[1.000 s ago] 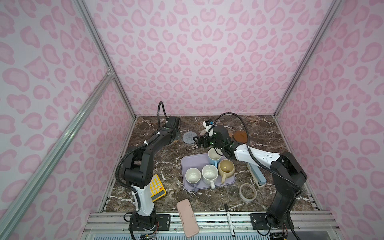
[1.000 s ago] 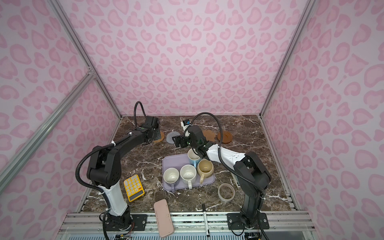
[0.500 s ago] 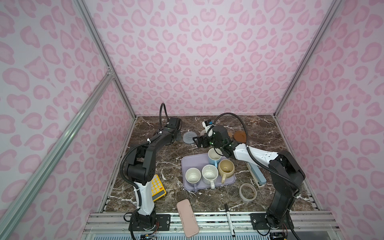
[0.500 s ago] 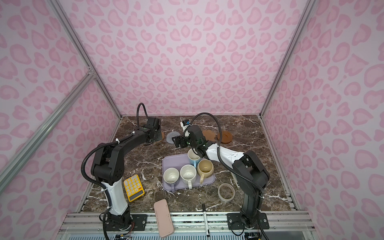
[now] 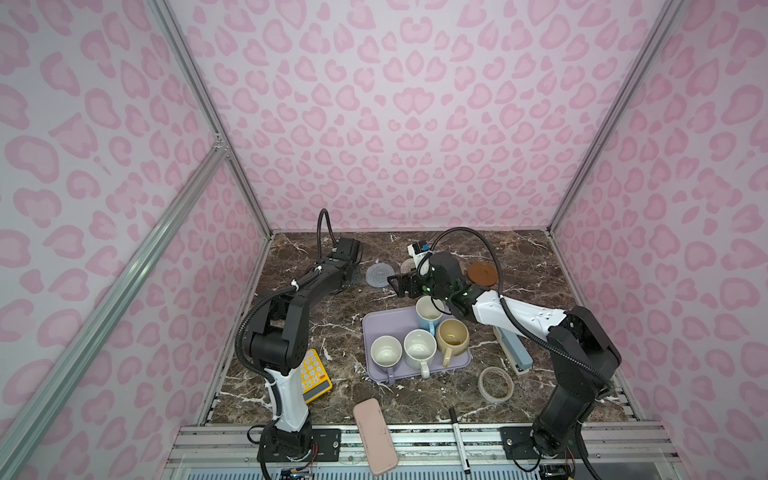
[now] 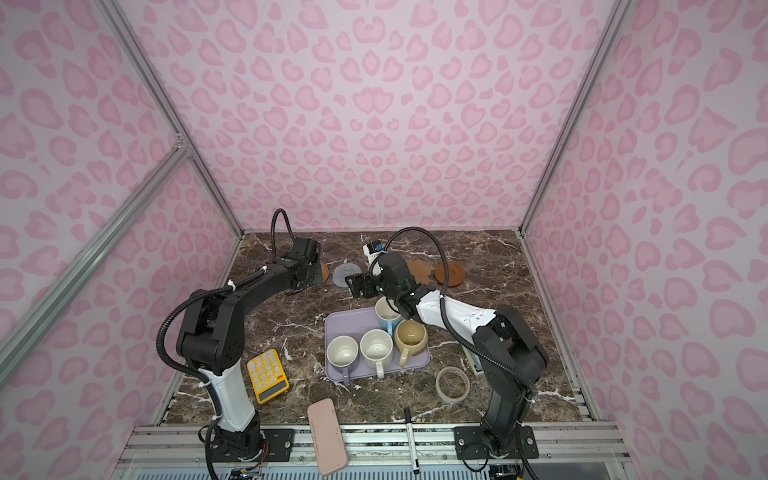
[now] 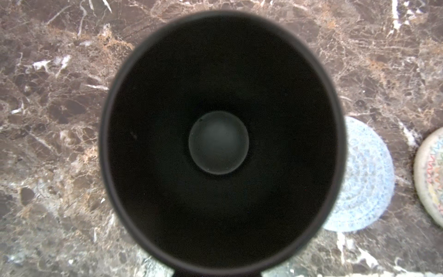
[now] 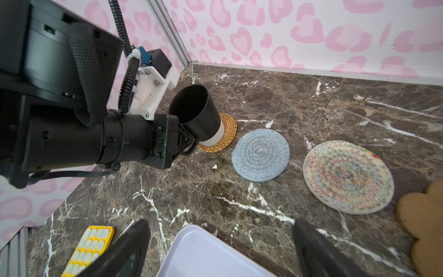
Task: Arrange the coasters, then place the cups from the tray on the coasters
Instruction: 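Carry the black mug with left gripper toward the woven rattan coaster, then lower the black mug onto the rattan coaster and open left gripper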
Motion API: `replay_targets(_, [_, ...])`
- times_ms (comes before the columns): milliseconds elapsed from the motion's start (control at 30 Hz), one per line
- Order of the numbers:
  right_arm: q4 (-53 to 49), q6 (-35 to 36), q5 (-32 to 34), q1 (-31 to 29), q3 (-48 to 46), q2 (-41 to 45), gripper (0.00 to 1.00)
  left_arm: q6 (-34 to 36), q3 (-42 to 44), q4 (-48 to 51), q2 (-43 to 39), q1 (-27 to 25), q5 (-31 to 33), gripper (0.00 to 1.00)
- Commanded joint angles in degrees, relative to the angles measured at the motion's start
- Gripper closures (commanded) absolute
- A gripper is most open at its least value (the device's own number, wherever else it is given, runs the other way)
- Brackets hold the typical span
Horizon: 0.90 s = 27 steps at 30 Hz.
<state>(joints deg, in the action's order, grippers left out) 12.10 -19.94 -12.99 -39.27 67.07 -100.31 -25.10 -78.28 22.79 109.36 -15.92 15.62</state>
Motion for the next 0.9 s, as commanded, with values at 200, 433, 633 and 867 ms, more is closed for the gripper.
replay_targets(200, [0.3,0.1,0.7,-0.1,-0.6,0.3,0.05,0.1,-2.2,2.1,0.6,-0.1,1.2,0.98])
replay_targets(433, [0.2,0.3,1.2,-0.1,-0.6,0.0,0.05,1.0,-4.8,3.1,-0.6,-0.1,2.0,0.98])
replay_targets(633, [0.1,0.5,1.4,0.0,-0.3,-0.6,0.05,1.8,-7.0,2.8,1.5,0.0,2.0,0.98])
replay_targets(867, [-0.7,1.0,1.7,-0.1,-0.3,-0.2,0.05,2.0,-9.2,3.2,4.8,0.0,2.0,0.98])
